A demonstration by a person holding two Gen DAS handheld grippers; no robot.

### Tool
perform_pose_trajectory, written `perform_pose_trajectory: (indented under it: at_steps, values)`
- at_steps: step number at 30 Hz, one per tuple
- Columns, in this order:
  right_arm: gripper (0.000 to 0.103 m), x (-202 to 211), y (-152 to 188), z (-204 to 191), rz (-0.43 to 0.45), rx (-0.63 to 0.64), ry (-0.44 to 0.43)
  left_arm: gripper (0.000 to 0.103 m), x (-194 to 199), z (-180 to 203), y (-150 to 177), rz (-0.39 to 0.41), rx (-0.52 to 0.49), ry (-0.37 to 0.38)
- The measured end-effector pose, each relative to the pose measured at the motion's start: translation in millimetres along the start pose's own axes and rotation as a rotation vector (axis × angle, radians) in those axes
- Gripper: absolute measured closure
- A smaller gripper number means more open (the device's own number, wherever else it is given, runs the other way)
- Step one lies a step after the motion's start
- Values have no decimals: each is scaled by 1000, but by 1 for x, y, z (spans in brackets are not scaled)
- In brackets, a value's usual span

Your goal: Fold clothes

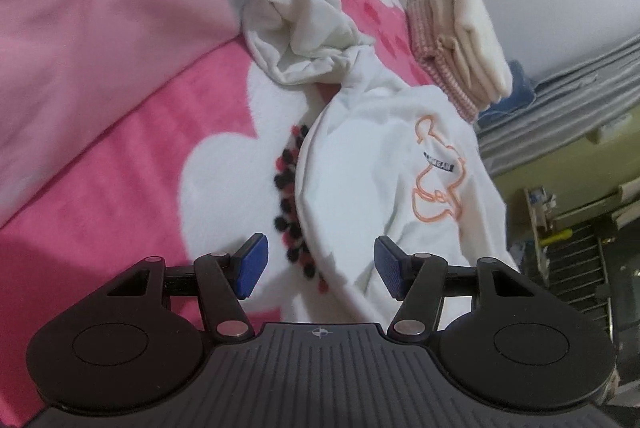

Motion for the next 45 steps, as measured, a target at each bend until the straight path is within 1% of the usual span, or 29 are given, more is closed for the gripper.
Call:
perform_pose_trajectory:
  at_steps: [3,6,8,10,12,17,19,22,23,24,28,31,33,34,35,36,37,38,39,40,41,42,44,45]
  values:
    - [99,0,3,-4,-3,27,4,52,-15,1,-2,-6,-56,-57]
    - [99,3,6,-10,-6,64,7,68,-23,7,-4,8,-138,-101]
    - [99,5,10,-15,-15,98,9,92,-26,9,-4,8,-177,-124]
    - [99,6,16,-22,-32,139,9,100,-25,10,-3,10,-203,-139]
    - [99,7,24,-33,-62,198,8,102,-18,12,-6,39,-226,-147]
    - [99,7,60,-69,-190,385,-24,102,23,19,-32,209,-296,-198]
    - [99,3,78,-81,-250,454,-29,102,37,19,-43,257,-309,-215]
    - [99,-7,108,-93,-341,548,-39,102,45,16,-55,286,-320,-240]
    - [100,-11,118,-95,-374,566,-41,102,44,16,-57,283,-322,-248]
    - [103,-15,128,-96,-413,582,-47,102,43,14,-57,277,-327,-255]
    - [103,-22,163,-99,-542,632,-69,102,37,9,-52,241,-361,-278]
    - [103,-24,174,-99,-573,660,-68,100,25,-1,-42,175,-399,-308]
    - [103,-24,170,-100,-566,644,-73,95,16,-13,-34,113,-387,-322]
    - [103,-25,165,-99,-556,634,-69,85,13,-19,-30,84,-373,-328]
    - [102,-24,159,-97,-543,625,-65,78,13,-25,-27,66,-356,-330]
    - [102,-24,154,-96,-530,616,-61,76,14,-28,-24,56,-340,-327]
    - [101,-24,148,-95,-515,612,-55,71,18,-29,-22,57,-327,-317]
    - [101,-24,142,-94,-495,612,-46,61,23,-30,-19,55,-315,-313]
    - [101,-25,137,-93,-478,616,-37,54,28,-32,-16,49,-301,-317]
    - [98,-25,133,-92,-464,628,-26,45,34,-34,-12,43,-291,-327]
    - [92,-26,131,-90,-448,652,-8,43,39,-34,-7,37,-289,-334]
    - [87,-28,132,-90,-433,697,10,43,44,-34,-1,26,-294,-338]
    - [64,-35,139,-92,-407,822,41,43,49,-30,13,-14,-299,-327]
    - [59,-38,144,-94,-395,892,48,43,51,-27,20,-35,-300,-317]
Point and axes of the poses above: each gripper's, at about its wrist camera, not at the fingertips, and x roughly against the way its jaws point, z to its right, y to its underside, the point moved 9 cm from there along -x, roughly the way its jaws point, and after that the axes turned 11 degrees about -x, right-handed, at the moved point
